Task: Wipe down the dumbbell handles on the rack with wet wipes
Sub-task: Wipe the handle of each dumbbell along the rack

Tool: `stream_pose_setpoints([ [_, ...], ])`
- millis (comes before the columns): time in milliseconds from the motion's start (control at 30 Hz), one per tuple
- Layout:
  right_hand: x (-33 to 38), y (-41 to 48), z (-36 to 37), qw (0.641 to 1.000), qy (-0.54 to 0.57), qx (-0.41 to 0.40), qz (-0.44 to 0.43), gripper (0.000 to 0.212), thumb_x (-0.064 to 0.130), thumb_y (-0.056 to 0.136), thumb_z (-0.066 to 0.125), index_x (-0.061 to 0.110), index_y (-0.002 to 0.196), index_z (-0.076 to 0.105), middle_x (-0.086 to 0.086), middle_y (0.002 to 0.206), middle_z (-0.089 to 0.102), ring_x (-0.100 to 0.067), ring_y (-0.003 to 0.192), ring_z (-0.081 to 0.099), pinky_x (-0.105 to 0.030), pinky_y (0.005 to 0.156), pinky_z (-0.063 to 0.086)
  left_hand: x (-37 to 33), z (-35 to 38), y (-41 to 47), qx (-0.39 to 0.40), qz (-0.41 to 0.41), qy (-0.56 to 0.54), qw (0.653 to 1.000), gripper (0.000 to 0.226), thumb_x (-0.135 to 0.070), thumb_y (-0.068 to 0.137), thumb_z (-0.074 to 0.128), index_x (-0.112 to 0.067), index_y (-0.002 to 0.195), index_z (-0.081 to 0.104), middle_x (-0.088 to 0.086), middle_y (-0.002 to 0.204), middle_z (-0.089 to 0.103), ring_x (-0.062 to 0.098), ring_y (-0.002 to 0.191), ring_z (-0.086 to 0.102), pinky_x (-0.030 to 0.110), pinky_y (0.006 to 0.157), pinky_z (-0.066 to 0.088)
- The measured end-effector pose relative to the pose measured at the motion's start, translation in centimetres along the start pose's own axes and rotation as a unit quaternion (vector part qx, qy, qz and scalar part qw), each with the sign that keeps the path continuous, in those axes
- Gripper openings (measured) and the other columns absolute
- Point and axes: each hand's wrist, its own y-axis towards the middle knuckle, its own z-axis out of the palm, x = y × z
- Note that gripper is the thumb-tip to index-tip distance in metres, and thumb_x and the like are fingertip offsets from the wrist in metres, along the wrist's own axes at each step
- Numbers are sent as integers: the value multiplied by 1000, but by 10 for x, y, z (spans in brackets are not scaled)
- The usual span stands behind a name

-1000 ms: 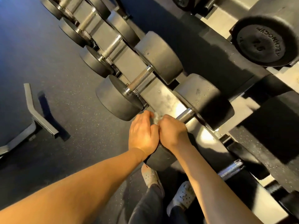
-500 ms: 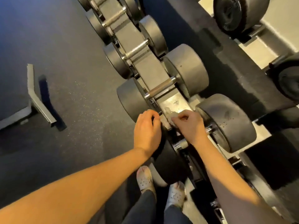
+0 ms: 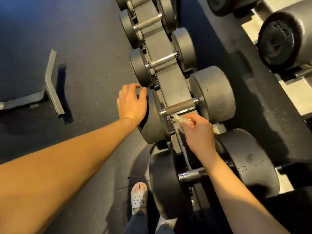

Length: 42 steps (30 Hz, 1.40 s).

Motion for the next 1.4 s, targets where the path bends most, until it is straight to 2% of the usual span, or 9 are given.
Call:
stream_pose_setpoints([
  [133,2,14,2,995,-73,0,-63,20,19,98,62,19,80,71,7,72,64,-8,69,59,-21,60,44,-3,20,10,40,-37,-67,996,42,-43,108,42,-17,93,71,-9,77,58,8,73,54,26,64,38],
  [200,5,16,8,988,-117,6,-104,16,21,100,61,20,90,73,6,83,66,-7,75,56,-19,64,38,-2,23,8,19,-33,-45,998,41,-40,108,41,-18,93,72,-9,75,58,10,73,54,24,59,33],
  [400,10,29,40,970,-179,122,-113,28,27,104,53,19,128,65,1,116,61,-15,104,60,-20,84,38,-3,22,6,-3,-19,-21,1000,37,-28,107,40,-26,78,63,-3,80,64,15,75,57,34,69,43],
  [600,-6,36,35,965,-196,173,-20,22,27,101,59,23,116,74,3,105,71,-16,100,64,-28,84,47,-1,25,5,13,-46,-11,999,53,-39,97,33,-21,132,68,0,130,69,21,124,58,38,103,50],
  [800,2,38,47,983,-111,135,-62,26,20,102,58,19,124,71,7,102,64,-7,92,58,-14,81,42,-1,25,7,20,-48,8,999,50,-35,97,35,-23,134,66,-2,132,67,19,128,55,37,104,46],
  [900,3,50,56,959,-208,116,-151,18,18,98,62,17,111,74,2,94,63,-15,82,61,-25,71,49,-1,25,7,26,-60,10,998,44,-28,102,40,-23,139,63,-3,138,63,16,133,49,33,108,40],
  [1033,16,78,61,903,-355,108,-215,9,23,95,64,17,91,69,0,85,55,-18,76,56,-29,58,33,-2,23,7,32,-65,17,997,42,-28,103,41,-23,141,61,-3,139,62,15,135,46,32,110,37],
  [1233,55,123,68,855,-448,236,-107,18,22,98,60,13,113,62,-7,108,66,-28,99,65,-33,74,42,-5,22,7,35,-63,25,997,42,-27,104,42,-22,141,60,-3,141,61,14,136,44,31,111,35],
  [1400,27,83,46,871,-402,190,-209,23,21,97,60,18,120,65,-3,108,60,-22,95,62,-31,68,43,-6,19,6,41,-65,24,997,42,-27,104,41,-22,142,59,-4,141,60,14,137,42,32,112,34],
])
